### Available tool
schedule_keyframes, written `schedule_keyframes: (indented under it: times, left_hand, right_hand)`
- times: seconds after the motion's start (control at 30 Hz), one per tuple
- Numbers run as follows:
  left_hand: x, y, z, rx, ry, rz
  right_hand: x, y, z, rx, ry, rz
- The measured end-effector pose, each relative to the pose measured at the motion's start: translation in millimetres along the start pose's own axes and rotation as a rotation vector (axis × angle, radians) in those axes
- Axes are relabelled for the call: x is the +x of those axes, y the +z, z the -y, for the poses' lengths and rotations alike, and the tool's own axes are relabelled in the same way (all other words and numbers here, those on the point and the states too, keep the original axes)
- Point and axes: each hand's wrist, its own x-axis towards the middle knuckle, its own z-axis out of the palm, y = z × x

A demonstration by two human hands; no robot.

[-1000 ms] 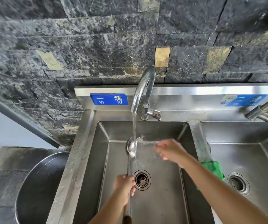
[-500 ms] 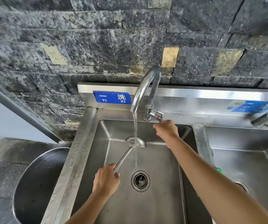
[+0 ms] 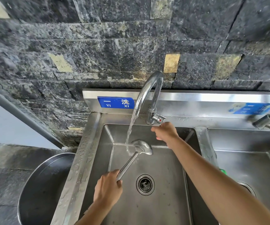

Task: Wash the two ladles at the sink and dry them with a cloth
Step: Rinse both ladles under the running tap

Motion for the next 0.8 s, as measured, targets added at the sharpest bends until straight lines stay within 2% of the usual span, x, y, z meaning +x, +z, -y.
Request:
schedule_keyframes:
  times: [0.23,0.37,0.57,0.67,0.8]
  left_hand:
    - [-17.6,-9.2,4.5,-0.004,0.098,-0.024]
    - [-27.5,-16.3,6.3,-0.063,0.147,-0.018]
    - [-41.3,-24.1,7.9,-0.157,0.237,-0.067]
    - [-45.5,-28.9,4.5,-0.173,0.269,-0.124]
    - [-46.0,-32.7,0.4,-0.234,0.309,-0.173]
  right_hand:
    - [-14.5,-4.6,-9.2,-0.035,0.021,0.086]
    - [-34.8,-4.1,-25.4,-0.169,-0.004,0.101]
    - [-59.7,-16.7,-48.6,-0.4,-0.017,-0.021]
    - [-65.8,-27.9,-49.0,-0.365,-0.048,-0.11]
    - [-80.4,-34.9,-44.7,-0.302,-0.125,-0.109]
